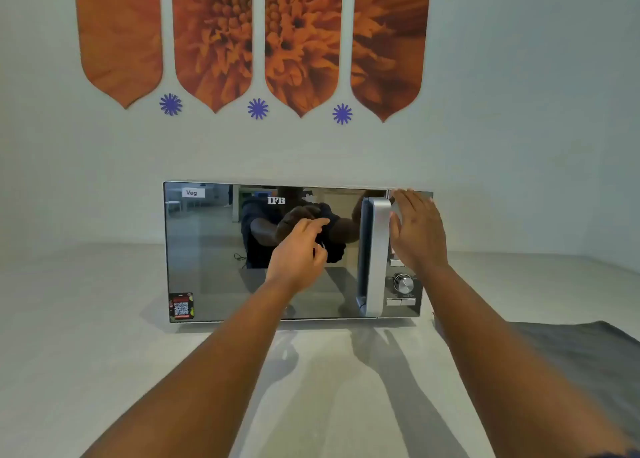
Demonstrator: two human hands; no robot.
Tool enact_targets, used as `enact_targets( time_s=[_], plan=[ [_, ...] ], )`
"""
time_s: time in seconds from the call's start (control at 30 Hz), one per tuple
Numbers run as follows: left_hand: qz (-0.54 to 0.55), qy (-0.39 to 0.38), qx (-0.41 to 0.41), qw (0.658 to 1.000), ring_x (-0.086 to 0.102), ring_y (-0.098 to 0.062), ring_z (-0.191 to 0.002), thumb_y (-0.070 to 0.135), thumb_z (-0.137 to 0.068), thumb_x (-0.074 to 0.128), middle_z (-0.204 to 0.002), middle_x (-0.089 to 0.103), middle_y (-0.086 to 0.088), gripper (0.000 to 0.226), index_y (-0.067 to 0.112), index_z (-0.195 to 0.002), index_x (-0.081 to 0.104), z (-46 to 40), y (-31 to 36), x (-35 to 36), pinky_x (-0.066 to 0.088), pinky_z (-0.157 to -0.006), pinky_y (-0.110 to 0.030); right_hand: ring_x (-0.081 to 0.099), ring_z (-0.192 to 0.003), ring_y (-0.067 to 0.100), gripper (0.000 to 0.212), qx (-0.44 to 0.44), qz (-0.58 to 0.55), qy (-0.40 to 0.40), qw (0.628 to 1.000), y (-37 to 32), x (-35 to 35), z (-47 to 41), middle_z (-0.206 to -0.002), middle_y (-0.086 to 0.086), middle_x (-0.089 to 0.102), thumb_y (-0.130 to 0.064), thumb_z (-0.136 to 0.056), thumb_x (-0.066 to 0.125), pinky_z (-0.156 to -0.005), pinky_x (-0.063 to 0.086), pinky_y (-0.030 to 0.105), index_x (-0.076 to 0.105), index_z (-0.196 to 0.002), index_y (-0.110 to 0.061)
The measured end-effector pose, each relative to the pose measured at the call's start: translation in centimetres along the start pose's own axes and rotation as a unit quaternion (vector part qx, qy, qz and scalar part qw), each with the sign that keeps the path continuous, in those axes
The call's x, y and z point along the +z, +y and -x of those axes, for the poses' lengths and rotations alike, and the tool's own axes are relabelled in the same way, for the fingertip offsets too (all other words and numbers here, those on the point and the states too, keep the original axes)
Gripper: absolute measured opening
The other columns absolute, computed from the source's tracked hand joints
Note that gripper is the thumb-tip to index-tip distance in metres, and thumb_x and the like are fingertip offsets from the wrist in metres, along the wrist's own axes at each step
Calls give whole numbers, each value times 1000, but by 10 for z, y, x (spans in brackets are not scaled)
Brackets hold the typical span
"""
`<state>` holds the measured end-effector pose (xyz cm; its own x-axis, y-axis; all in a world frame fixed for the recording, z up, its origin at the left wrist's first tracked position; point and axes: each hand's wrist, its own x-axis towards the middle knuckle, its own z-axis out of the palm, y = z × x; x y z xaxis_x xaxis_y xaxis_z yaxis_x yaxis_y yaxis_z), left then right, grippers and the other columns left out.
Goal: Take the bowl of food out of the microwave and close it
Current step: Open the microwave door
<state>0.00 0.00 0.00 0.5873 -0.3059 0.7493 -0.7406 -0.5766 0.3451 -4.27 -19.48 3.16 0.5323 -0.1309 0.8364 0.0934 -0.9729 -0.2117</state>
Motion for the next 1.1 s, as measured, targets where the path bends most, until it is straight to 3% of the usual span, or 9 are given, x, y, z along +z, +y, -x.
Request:
enact_targets(
  time_s=[0.2, 0.43, 0.67, 0.9, 1.1],
  plan=[
    [122, -19, -64, 990, 57, -10, -90, 12, -90, 51, -120, 61, -8, 38, 16, -128, 51, -22, 18, 34, 50, -82, -25, 31, -136, 28, 46, 1, -3, -26, 1000, 31, 5, -14, -145, 13, 39, -7, -90, 46, -116, 24, 43, 36, -135, -9],
    [139, -62, -90, 984, 54, -22, -120, 23, -88, 58, -136, 51, -10, 53, 13, -137, 39, -38, 34, 72, 46, -99, -34, 21, -141, 29, 63, -9, 28, -56, 998, 51, 16, -39, -152, 12, 28, -18, -86, 59, -117, 16, 44, 26, -140, -13],
    [251, -60, -159, 953, 56, -20, -117, 23, -92, 53, -131, 58, -10, 43, 11, -133, 44, -44, 48, 89, 44, -88, -24, 30, -134, 29, 58, -10, -39, -31, 999, 54, 20, -43, -141, 15, 41, -15, -83, 62, -111, 30, 41, 36, -135, -10],
    [217, 9, -195, 956, 62, -23, -107, 23, -90, 56, -119, 65, -14, 34, 5, -118, 58, -48, 55, 101, 50, -89, -31, 34, -130, 28, 53, 5, -36, -28, 999, 54, 21, -51, -136, 14, 47, -11, -83, 62, -104, 37, 38, 42, -132, -8],
    [189, 46, -206, 959, 62, -23, -108, 23, -87, 61, -120, 66, -13, 36, 6, -119, 59, -46, 59, 105, 50, -89, -29, 38, -125, 30, 53, 15, -35, -28, 999, 52, 21, -54, -132, 15, 50, -6, -80, 64, -98, 41, 39, 43, -128, -8]
  ],
)
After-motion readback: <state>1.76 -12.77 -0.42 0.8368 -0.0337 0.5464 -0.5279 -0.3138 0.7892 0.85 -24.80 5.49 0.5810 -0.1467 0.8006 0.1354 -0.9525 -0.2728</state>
